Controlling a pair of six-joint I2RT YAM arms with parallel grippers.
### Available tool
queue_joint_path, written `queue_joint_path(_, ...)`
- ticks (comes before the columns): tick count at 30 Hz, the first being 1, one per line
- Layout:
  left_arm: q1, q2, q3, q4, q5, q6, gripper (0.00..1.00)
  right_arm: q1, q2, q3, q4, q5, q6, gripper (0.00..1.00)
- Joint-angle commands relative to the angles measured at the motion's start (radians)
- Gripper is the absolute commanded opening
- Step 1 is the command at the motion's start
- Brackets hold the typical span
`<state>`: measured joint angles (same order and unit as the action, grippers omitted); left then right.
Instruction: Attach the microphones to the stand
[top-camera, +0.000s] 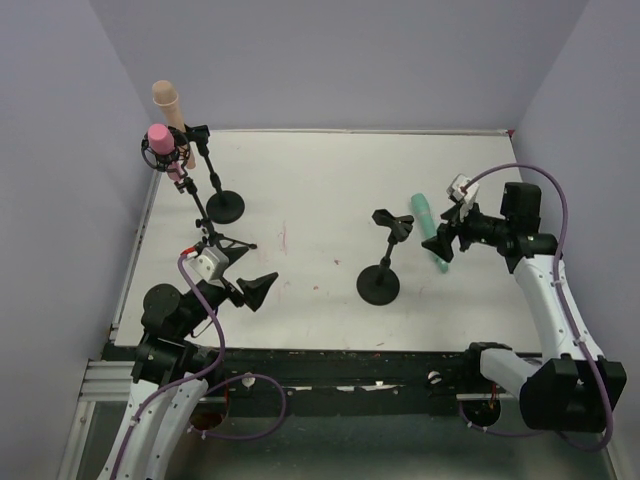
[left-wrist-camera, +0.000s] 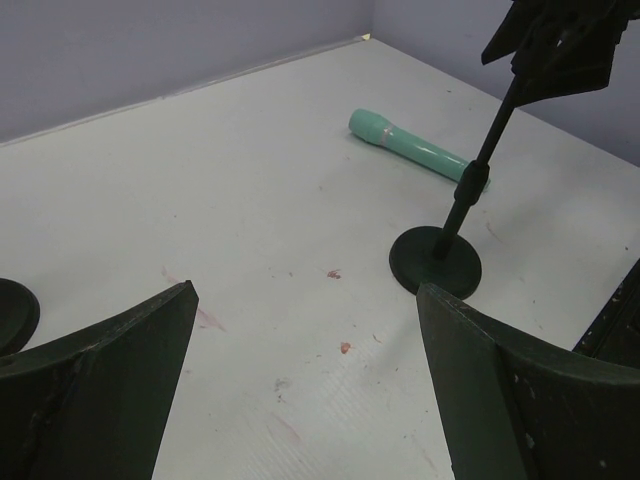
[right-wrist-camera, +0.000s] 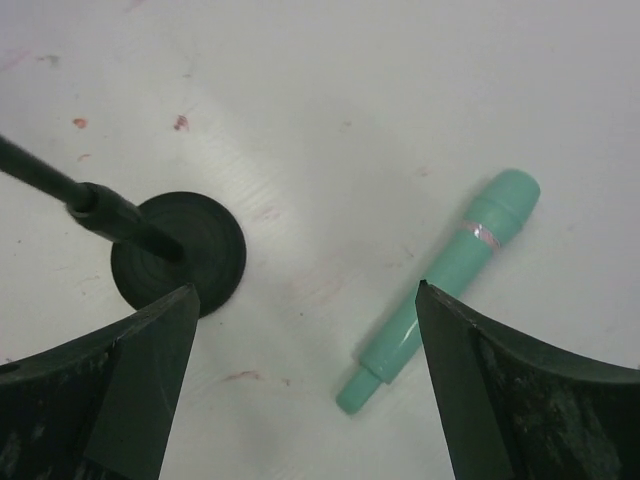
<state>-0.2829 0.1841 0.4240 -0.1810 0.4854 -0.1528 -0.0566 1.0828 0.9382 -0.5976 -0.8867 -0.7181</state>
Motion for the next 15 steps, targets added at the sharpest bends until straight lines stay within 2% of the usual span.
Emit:
queue_joint_path(1, -0.002, -0.014, -0.010, 0.015, 0.019, 0.010, 0.99, -0.014, 0.023, -0.125, 0.276, 0.293, 0.357, 0.97)
queue_joint_path(5, -0.002, -0.015, -0.011, 0.017, 0.018, 0.010, 0.99, -0.012, 0.149, -0.148, 0.297, 0.383, 0.462, 0.97)
queue_joint_path(9, -0.002, -0.012, -0.011, 0.017, 0.018, 0.012, 0.99, 0.000, 0.287, -0.105, 0.304, 0.523, 0.480, 0.96)
queue_joint_path(15, -0.002, -0.009, -0.011, 0.014, 0.009, 0.016, 0.99, 0.057, 0.443, -0.093, 0.360, 0.712, 0.480, 0.88)
